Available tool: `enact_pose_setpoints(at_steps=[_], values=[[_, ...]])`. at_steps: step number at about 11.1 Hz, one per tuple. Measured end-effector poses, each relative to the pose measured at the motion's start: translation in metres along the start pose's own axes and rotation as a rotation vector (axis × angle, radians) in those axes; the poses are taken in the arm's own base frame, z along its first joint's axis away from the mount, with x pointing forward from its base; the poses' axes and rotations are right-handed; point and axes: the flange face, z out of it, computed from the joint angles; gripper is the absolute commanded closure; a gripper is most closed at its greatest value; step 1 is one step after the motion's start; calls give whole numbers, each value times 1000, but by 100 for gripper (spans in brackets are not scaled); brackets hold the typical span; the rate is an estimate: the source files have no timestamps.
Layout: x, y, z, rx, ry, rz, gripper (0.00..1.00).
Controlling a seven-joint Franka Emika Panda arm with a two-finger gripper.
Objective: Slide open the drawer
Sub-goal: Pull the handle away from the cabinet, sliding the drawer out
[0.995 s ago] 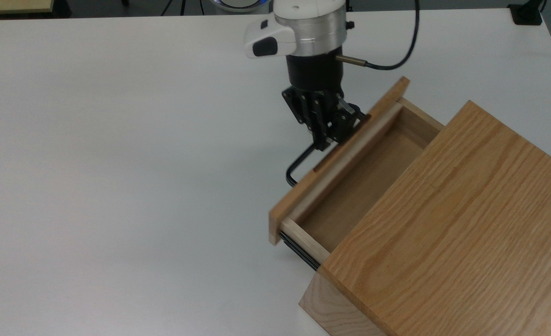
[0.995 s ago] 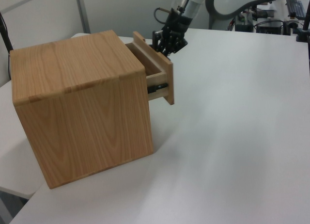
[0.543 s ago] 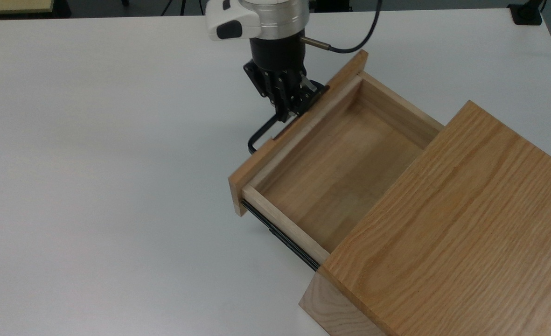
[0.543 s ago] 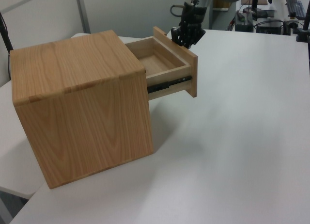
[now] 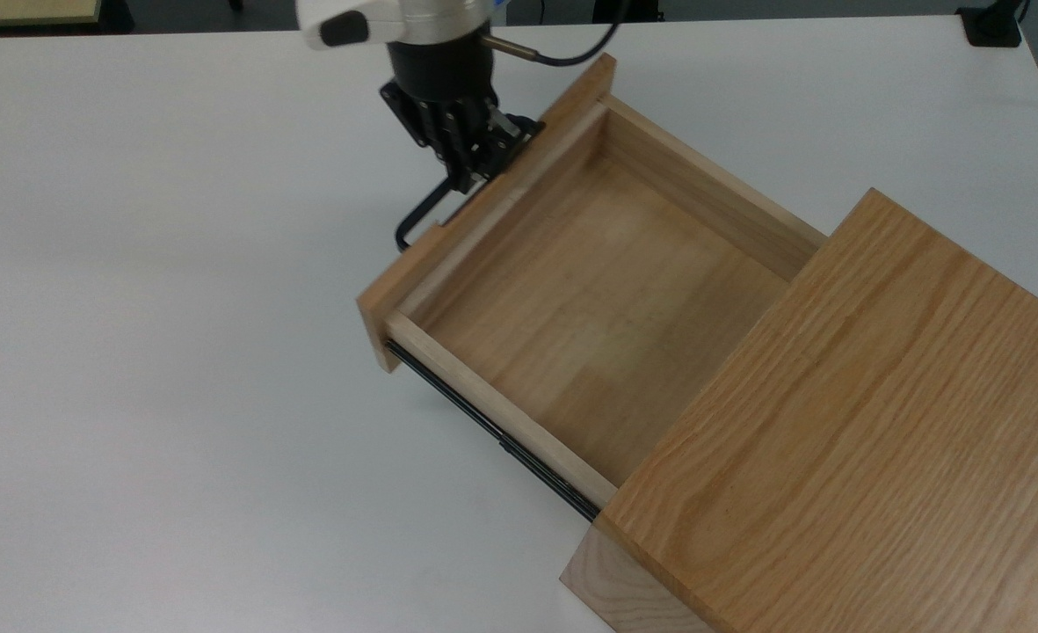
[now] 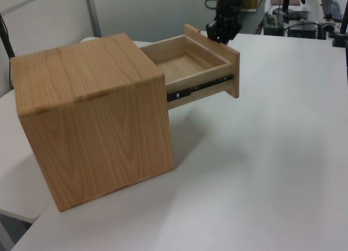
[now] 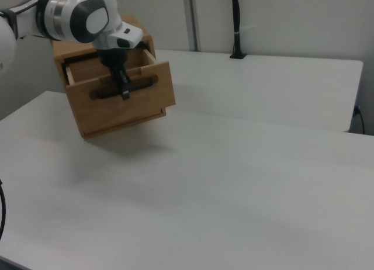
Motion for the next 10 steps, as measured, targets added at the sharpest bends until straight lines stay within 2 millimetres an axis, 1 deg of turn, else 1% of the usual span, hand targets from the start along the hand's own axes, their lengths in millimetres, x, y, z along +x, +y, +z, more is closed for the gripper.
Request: enact_pose_setpoints(at_steps=[1, 3, 7, 10], values=[[5, 12, -3, -8, -9, -9, 96], [12, 24, -2, -11, -18, -25, 96], [15, 31, 0, -17, -24, -36, 95], [19, 43, 2, -22, -31, -46, 93]])
